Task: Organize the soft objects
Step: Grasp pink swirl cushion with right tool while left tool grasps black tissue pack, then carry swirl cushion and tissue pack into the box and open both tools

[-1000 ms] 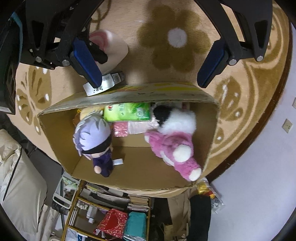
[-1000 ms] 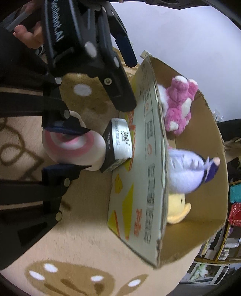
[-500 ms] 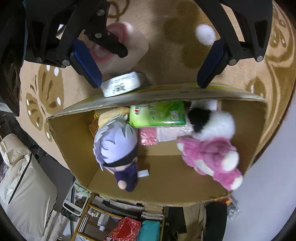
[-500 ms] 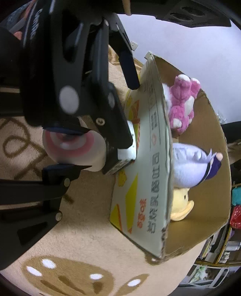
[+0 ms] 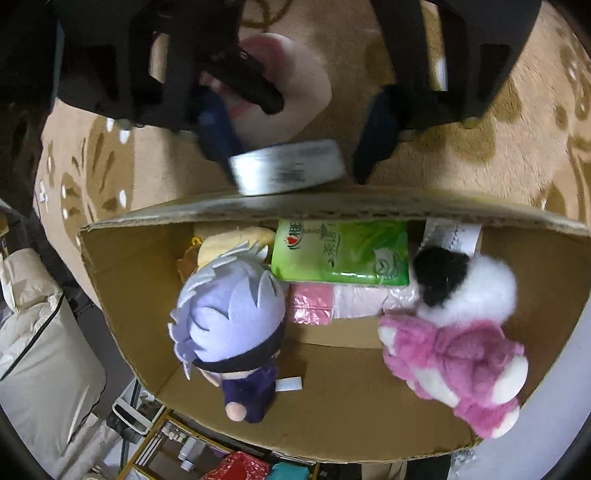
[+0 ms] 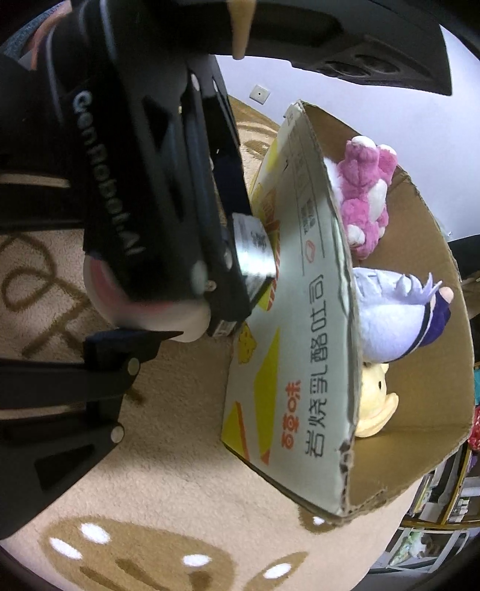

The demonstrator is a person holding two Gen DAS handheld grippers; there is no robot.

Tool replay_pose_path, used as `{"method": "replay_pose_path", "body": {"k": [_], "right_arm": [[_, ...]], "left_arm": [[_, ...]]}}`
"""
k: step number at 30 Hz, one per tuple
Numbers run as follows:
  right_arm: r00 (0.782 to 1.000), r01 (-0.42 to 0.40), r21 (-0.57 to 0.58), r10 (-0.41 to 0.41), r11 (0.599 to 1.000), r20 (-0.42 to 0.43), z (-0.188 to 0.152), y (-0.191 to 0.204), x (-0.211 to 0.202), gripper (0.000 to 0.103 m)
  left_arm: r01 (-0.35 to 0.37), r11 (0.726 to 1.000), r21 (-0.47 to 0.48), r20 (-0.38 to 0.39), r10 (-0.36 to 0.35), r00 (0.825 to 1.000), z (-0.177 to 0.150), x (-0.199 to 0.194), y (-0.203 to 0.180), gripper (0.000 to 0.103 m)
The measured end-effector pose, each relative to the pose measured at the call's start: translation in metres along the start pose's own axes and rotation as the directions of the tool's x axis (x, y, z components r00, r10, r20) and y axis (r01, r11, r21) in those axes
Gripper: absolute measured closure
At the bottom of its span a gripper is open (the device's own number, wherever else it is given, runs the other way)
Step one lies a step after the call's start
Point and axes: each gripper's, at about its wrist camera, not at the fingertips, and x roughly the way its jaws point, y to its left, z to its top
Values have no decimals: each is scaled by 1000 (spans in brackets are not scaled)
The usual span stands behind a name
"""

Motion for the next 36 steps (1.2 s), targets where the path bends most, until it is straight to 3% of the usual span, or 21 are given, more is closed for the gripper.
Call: {"method": "replay_pose_path", "body": {"k": [7, 19, 30, 36], "right_arm": [[1000, 7, 7, -7, 1000, 13, -2, 5, -2, 73], [995, 47, 3, -47, 999, 84, -1, 17, -28, 74], [977, 103, -32, -96, 994, 188, -7, 27, -81, 74], [957, 138, -62, -117, 988, 265, -7, 40, -107, 74]], "left_arm": [[-63, 998, -12, 47, 64, 997, -11, -17, 7, 57], [-210, 977, -39, 172, 214, 962, -21, -75, 28, 57], [-249, 967, -56, 225, 255, 940, -34, -114, 37, 57], [-291, 956, -34, 282, 289, 915, -39, -136, 31, 57]]}}
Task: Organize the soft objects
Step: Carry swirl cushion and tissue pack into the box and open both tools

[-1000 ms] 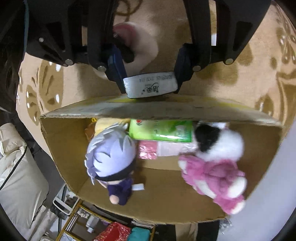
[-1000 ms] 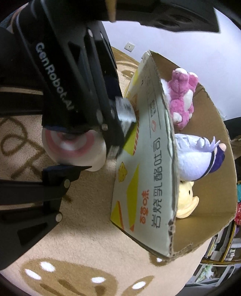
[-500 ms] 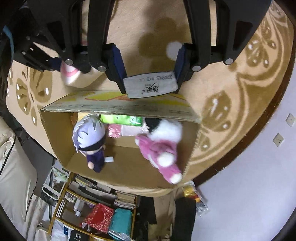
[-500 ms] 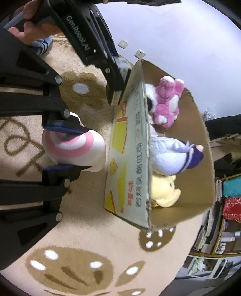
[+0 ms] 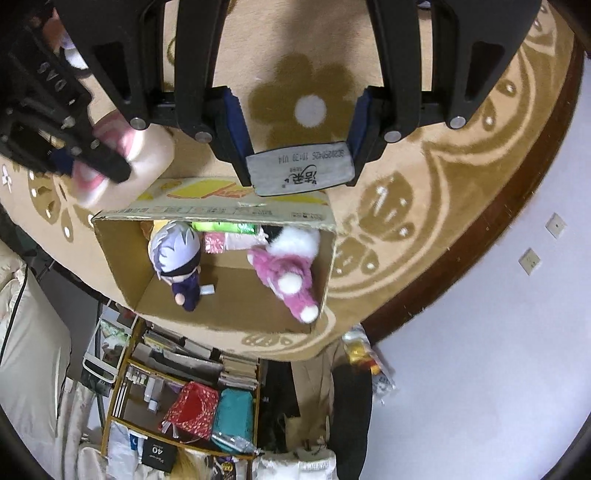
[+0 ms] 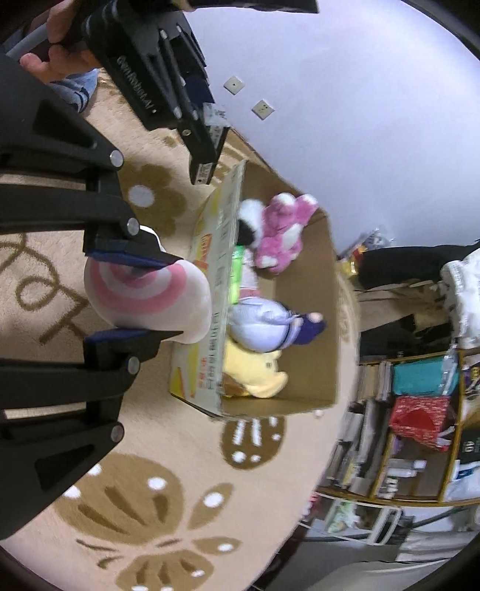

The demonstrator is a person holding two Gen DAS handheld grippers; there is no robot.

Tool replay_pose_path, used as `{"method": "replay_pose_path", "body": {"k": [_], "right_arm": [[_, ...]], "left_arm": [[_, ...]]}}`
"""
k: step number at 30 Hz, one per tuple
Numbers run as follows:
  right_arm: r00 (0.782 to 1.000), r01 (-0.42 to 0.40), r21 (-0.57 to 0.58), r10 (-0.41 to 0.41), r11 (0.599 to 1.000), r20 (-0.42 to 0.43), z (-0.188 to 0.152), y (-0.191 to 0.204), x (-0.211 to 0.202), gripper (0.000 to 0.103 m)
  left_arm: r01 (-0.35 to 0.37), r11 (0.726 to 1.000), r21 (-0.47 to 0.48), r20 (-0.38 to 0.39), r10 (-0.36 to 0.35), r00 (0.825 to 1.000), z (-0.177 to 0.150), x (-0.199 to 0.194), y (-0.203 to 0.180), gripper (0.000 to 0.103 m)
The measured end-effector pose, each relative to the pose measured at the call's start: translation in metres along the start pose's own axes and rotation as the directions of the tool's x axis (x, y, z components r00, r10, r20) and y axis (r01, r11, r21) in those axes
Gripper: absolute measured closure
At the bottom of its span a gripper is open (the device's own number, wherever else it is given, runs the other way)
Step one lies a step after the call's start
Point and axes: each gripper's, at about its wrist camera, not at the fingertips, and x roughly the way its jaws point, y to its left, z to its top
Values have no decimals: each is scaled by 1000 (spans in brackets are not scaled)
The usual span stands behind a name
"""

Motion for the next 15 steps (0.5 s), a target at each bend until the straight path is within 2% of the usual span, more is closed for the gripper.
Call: {"method": "replay_pose_path", "body": {"k": [7, 15], "right_arm": [[996, 2, -18, -1, 1000, 91, 14, 8, -30, 74], [983, 16, -28, -11, 999, 183, 29, 10, -46, 74]], "left_arm": [[-47, 999, 10, 109, 45, 993, 6, -19, -1, 57], [-77, 997, 13, 183, 73, 980, 19, -27, 2, 57]]}}
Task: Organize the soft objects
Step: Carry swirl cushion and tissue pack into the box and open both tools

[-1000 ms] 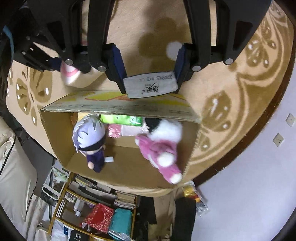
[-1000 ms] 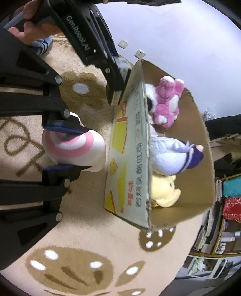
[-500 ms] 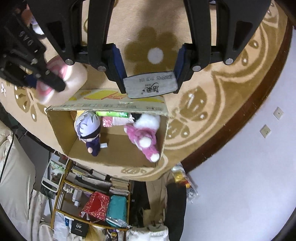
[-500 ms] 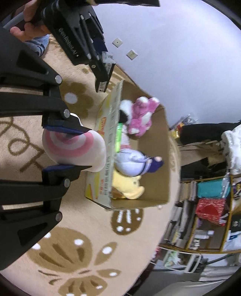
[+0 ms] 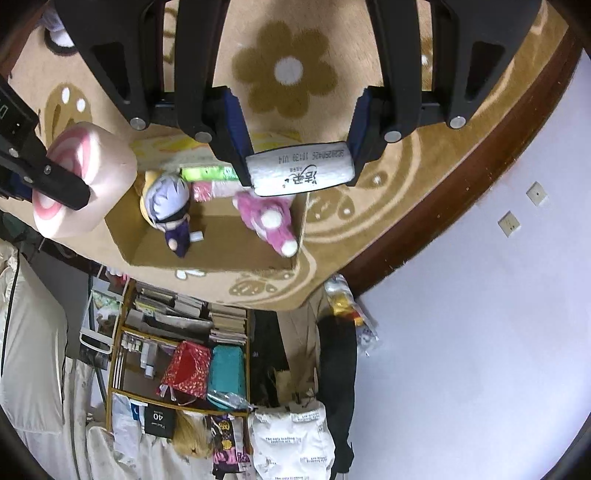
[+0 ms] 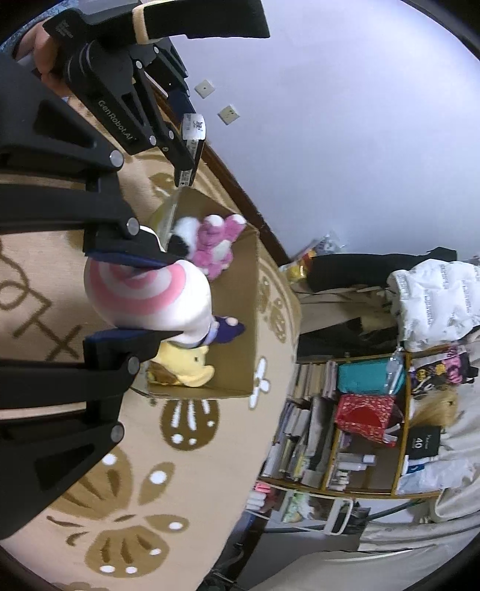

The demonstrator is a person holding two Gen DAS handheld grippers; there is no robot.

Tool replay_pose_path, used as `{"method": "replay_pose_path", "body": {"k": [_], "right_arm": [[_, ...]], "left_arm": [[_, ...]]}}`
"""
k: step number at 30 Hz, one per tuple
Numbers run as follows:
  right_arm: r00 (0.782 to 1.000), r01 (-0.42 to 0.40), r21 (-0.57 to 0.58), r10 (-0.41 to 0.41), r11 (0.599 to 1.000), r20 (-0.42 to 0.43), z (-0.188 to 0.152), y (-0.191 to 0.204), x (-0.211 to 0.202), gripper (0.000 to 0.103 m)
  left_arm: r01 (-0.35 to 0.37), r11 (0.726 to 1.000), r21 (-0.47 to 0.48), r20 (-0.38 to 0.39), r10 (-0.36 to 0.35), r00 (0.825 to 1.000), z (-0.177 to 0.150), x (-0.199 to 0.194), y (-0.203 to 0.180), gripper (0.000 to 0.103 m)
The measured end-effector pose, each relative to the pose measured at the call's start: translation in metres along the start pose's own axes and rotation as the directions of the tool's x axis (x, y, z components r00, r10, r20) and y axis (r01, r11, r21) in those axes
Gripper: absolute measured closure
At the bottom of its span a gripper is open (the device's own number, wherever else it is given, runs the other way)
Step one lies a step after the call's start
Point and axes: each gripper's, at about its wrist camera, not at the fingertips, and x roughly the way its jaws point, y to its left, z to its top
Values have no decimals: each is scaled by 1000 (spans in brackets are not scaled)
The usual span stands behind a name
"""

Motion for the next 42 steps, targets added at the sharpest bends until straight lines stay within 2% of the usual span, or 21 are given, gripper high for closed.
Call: {"method": "replay_pose_path", "body": {"k": [11, 18, 27, 30, 42], "right_arm": [[1000, 1, 10, -2, 1000, 27, 7, -3, 22, 74], [999, -7, 18, 7, 1000, 41, 8, -3, 37, 74], [995, -14, 28, 11, 1000, 95, 13, -5, 49, 72], [994, -17, 37, 13, 999, 112, 14, -8, 53, 71], [991, -44, 102, 31, 994, 128, 12, -23, 71, 68]], "left_arm": [[-27, 1000, 2, 54, 27, 998, 17, 13, 3, 57], [-21, 1000, 16, 62, 20, 998, 21, 25, -2, 57], [-99, 989, 113, 126, 85, 988, 28, 26, -19, 56], [-97, 986, 136, 137, 78, 987, 30, 26, -23, 56], [-66, 984, 164, 95, 50, 994, 28, 55, -32, 56]]}}
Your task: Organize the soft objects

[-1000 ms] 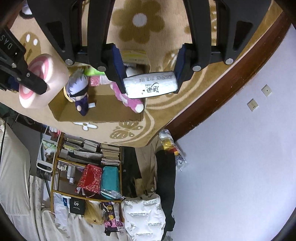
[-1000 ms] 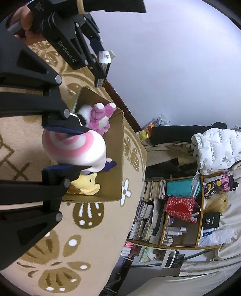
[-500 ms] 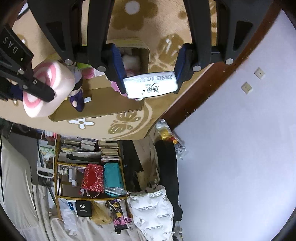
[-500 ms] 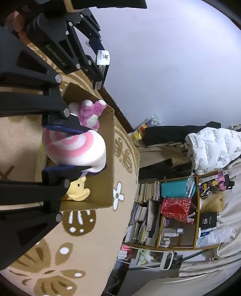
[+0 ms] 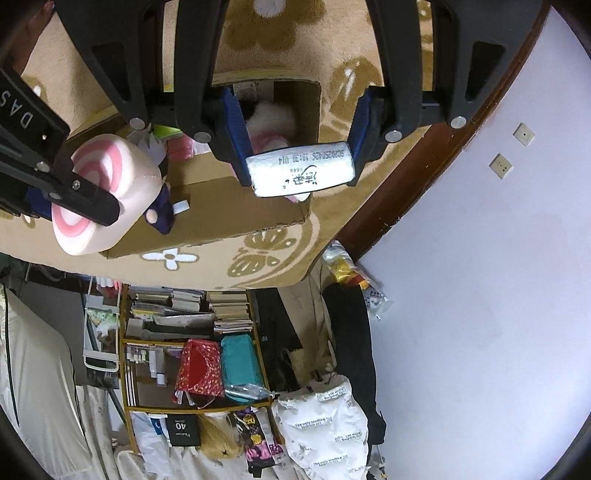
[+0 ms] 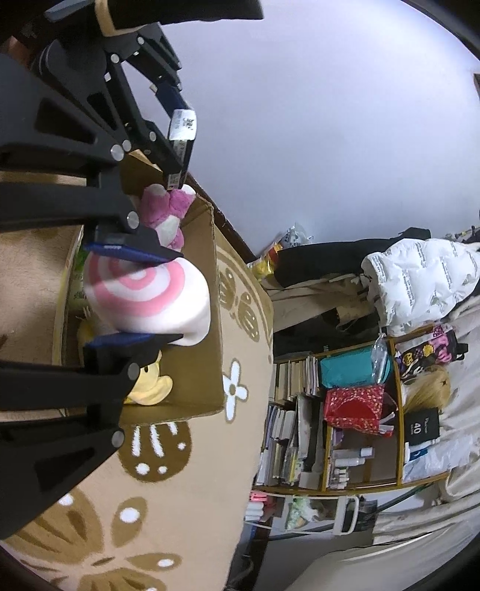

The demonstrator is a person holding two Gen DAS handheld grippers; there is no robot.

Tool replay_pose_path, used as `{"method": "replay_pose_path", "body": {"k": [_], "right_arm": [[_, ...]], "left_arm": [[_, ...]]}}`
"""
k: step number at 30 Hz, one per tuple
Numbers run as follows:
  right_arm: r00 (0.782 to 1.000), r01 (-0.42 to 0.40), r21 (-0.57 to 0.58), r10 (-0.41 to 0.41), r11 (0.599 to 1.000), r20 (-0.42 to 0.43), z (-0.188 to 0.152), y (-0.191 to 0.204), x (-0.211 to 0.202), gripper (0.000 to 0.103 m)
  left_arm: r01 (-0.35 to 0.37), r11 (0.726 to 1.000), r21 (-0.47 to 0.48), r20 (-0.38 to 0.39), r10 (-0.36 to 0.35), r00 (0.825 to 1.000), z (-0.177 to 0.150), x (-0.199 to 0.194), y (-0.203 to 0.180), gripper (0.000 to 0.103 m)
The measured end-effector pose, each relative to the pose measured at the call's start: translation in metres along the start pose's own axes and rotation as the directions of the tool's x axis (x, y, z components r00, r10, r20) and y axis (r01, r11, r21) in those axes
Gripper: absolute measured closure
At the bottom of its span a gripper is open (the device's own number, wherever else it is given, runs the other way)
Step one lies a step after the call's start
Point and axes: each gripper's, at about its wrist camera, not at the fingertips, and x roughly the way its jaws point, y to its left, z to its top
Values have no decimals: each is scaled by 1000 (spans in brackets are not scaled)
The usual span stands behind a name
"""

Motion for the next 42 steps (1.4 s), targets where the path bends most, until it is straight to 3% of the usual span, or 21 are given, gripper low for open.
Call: {"method": "replay_pose_path", "body": {"k": [12, 15, 17, 22, 26, 31, 42], "right_arm": [[999, -31, 4, 31, 1000, -25, -5, -3, 13, 62], [999, -37, 5, 37, 999, -23, -6, -3, 13, 59], [999, -38, 11, 38, 999, -22, -5, -3, 12, 54], [1000, -29, 20, 29, 999, -2, -3, -6, 5, 28], [1000, -17, 46, 17, 999, 6, 0, -11, -5, 11], [1000, 2, 53, -3, 999, 3, 3, -15, -16, 0], [999, 41, 10, -41, 999, 3, 9, -8, -56, 0]], "left_arm": [[44, 993, -106, -19, -46, 999, -1, 17, 19, 55], [29, 994, -105, -17, -31, 999, -1, 18, 21, 45], [32, 994, -103, -15, -33, 999, -1, 16, 21, 42], [11, 994, -107, 0, -11, 1000, 1, 8, 23, 17], [-17, 996, -83, 19, 18, 1000, 2, -1, 23, 8], [-46, 996, -79, 33, 49, 998, 1, -17, 27, 1], [-65, 993, -98, 62, 71, 996, -1, -67, 47, 0]]}}
